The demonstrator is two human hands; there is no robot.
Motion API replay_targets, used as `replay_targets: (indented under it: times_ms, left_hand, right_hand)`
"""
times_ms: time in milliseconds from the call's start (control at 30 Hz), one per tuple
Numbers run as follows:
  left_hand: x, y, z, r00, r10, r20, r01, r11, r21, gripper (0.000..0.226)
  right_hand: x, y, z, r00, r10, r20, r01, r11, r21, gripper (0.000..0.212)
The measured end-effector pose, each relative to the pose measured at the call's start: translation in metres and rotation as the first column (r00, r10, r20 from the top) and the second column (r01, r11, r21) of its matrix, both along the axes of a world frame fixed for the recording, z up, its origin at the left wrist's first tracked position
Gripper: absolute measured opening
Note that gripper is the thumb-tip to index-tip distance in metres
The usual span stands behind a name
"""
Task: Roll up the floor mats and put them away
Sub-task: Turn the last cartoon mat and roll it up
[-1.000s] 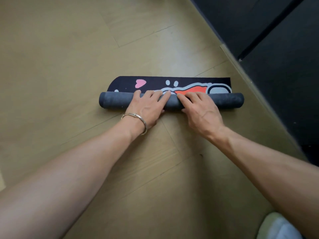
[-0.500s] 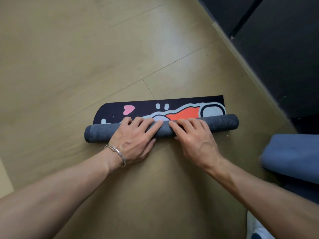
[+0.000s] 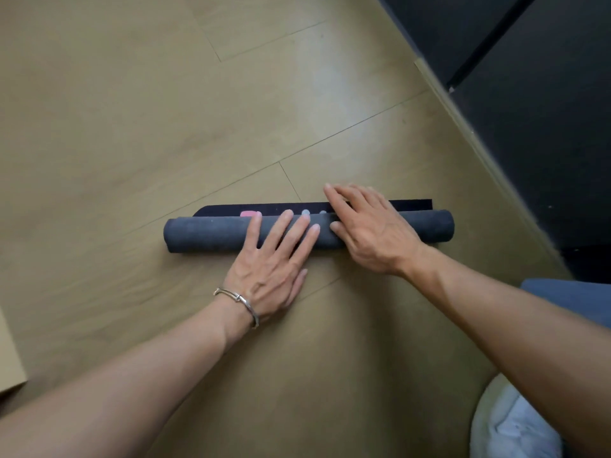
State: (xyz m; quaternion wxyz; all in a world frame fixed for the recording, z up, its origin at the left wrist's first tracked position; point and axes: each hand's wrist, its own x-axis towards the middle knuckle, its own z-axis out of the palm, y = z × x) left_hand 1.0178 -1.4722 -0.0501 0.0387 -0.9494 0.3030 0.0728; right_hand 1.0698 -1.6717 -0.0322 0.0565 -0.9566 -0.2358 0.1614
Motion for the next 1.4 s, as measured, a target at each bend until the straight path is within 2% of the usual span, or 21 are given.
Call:
replay_targets:
  times_ms: [100,200,267,400,467,600,667,733,800,833,900,933,967,1000,1033,1067,1100,1167,1267,1333,1400]
  left_hand:
    - [0.022,-0.005,0.002,0.995,0.071,-0.064,-0.07,0.997,0.017,0.065]
    - [0.058,-0.006,0.013,0.99,0.069,-0.12,-0.06,0.995,0.077,0.074]
    - [0.074,-0.005,0.014,0.986,0.057,-0.155,-0.047,0.996,0.072,0.076]
    - [0.083,-0.009,0.012,0.977,0.096,-0.189,-0.087,0.995,0.055,0.081]
    - [0.082,-0.01,0.012,0.977,0.121,-0.178,-0.11,0.991,0.071,0.081]
    - [0.087,-0.017,0.02,0.978,0.147,-0.145,-0.149,0.989,-0.005,0.06]
    - [0.093,-0.027,0.032,0.962,0.184,-0.199,-0.189,0.982,-0.006,0.05]
    - [0.101,-0.037,0.047,0.919,0.304,-0.25,-0.32,0.947,-0.024,0.043]
    - [0.107,-0.044,0.057,0.84,0.461,-0.288,-0.505,0.857,-0.102,0.039]
    - [0.109,-0.046,0.062,0.782,0.534,-0.322,-0.601,0.783,-0.16,0.039]
    - [0.113,-0.049,0.067,0.628,0.633,-0.452,-0.773,0.571,-0.275,0.039]
    - [0.116,-0.051,0.07,0.547,0.645,-0.533,-0.836,0.444,-0.321,0.04]
    - [0.119,-0.053,0.071,0.48,0.635,-0.605,-0.877,0.321,-0.358,0.042]
    - [0.121,-0.055,0.073,0.421,0.609,-0.672,-0.901,0.199,-0.385,0.044]
    - [0.122,-0.056,0.073,0.373,0.554,-0.744,-0.913,0.077,-0.401,0.045]
    - [0.122,-0.059,0.072,0.34,0.483,-0.807,-0.914,-0.033,-0.405,0.047]
    - [0.12,-0.06,0.07,0.317,0.416,-0.852,-0.914,-0.107,-0.392,0.05]
    - [0.118,-0.064,0.068,0.286,0.365,-0.886,-0.924,-0.14,-0.356,0.052]
    - [0.124,-0.066,0.07,0.165,0.193,-0.967,-0.941,-0.263,-0.213,0.051]
    - [0.128,-0.068,0.073,0.144,0.072,-0.987,-0.96,-0.231,-0.157,0.029]
    - [0.131,-0.071,0.071,0.139,0.019,-0.99,-0.973,-0.181,-0.14,0.028]
  right_hand:
    - [0.007,0.002,-0.001,0.994,-0.074,0.082,0.071,0.996,0.046,0.059]
    - [0.009,0.003,0.001,0.982,-0.122,0.141,0.111,0.99,0.085,0.058]
    - [0.01,0.0,0.004,0.986,-0.114,0.121,0.105,0.991,0.077,0.063]
    - [0.016,-0.007,0.007,0.999,-0.021,-0.042,0.017,0.996,-0.091,0.079]
    - [0.02,-0.006,0.008,0.998,0.005,-0.056,-0.012,0.993,-0.12,0.081]
    - [0.025,-0.005,0.011,1.0,0.004,-0.022,-0.006,0.994,-0.108,0.073]
    - [0.022,-0.006,0.012,0.998,0.005,0.061,0.001,0.995,-0.104,0.071]
    - [0.024,-0.008,0.017,0.968,-0.06,0.243,0.075,0.996,-0.051,0.073]
    - [0.031,-0.007,0.027,0.914,-0.176,0.366,0.163,0.984,0.065,0.077]
    - [0.034,-0.006,0.034,0.893,-0.198,0.404,0.164,0.98,0.116,0.079]
    - [0.033,0.001,0.05,0.882,-0.27,0.387,0.18,0.951,0.253,0.078]
    - [0.029,0.008,0.057,0.9,-0.347,0.263,0.242,0.901,0.361,0.078]
    - [0.022,0.015,0.065,0.911,-0.411,0.036,0.349,0.814,0.464,0.077]
    - [0.014,0.024,0.072,0.872,-0.429,-0.234,0.485,0.7,0.525,0.075]
    - [0.005,0.032,0.074,0.792,-0.4,-0.461,0.608,0.586,0.535,0.071]
    - [-0.002,0.038,0.071,0.728,-0.363,-0.582,0.678,0.505,0.533,0.065]
    - [-0.006,0.042,0.066,0.698,-0.342,-0.629,0.708,0.466,0.532,0.06]
    - [-0.007,0.043,0.059,0.676,-0.314,-0.666,0.726,0.439,0.529,0.056]
    - [-0.003,0.031,0.053,0.679,-0.322,-0.66,0.722,0.461,0.517,0.057]
    - [0.004,0.016,0.052,0.662,-0.334,-0.671,0.739,0.438,0.512,0.058]
    - [0.014,-0.001,0.053,0.642,-0.288,-0.711,0.754,0.408,0.515,0.06]
